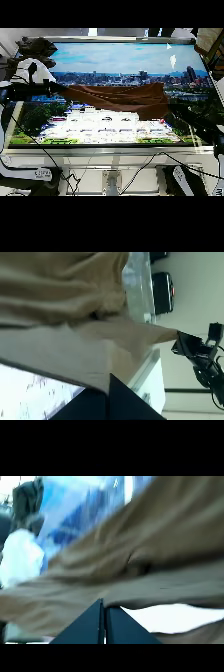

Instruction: Fold the shirts.

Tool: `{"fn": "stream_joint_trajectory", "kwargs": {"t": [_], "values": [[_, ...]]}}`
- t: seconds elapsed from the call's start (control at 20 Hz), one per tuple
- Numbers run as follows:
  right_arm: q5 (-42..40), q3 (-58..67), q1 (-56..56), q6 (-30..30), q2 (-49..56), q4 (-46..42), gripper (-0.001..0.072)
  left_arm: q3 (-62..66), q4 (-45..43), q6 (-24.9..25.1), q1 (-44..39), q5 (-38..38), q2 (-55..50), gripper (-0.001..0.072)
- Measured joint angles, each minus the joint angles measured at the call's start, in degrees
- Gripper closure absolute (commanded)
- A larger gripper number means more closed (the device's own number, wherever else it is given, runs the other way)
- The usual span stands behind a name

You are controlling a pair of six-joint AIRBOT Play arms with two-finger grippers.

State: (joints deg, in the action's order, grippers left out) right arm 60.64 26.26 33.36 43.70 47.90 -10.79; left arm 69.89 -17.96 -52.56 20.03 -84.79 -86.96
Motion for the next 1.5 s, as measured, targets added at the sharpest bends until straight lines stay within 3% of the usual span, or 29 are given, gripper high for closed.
{"fn": "stream_joint_trajectory", "kwargs": {"t": [0.4,0.8,1.3,1.5], "values": [[-19.9,5.4,-7.3,-1.6,4.1,2.4,0.0688,3.9,1.1,0.0,-0.1,15.7,-0.1,0.0695],[-40.4,20.3,-24.2,-11.8,27.8,11.7,0.0687,4.2,-4.9,-0.7,-0.8,27.3,-4.3,0.0695],[-49.1,39.9,-25.8,-13.3,44.1,9.3,0.0686,4.2,-5.0,-1.8,-0.9,39.4,-11.2,0.0695],[-48.7,42.3,-25.9,-9.5,48.6,8.5,0.0686,4.2,-4.8,-3.7,-1.5,42.9,-12.1,0.0696]]}}
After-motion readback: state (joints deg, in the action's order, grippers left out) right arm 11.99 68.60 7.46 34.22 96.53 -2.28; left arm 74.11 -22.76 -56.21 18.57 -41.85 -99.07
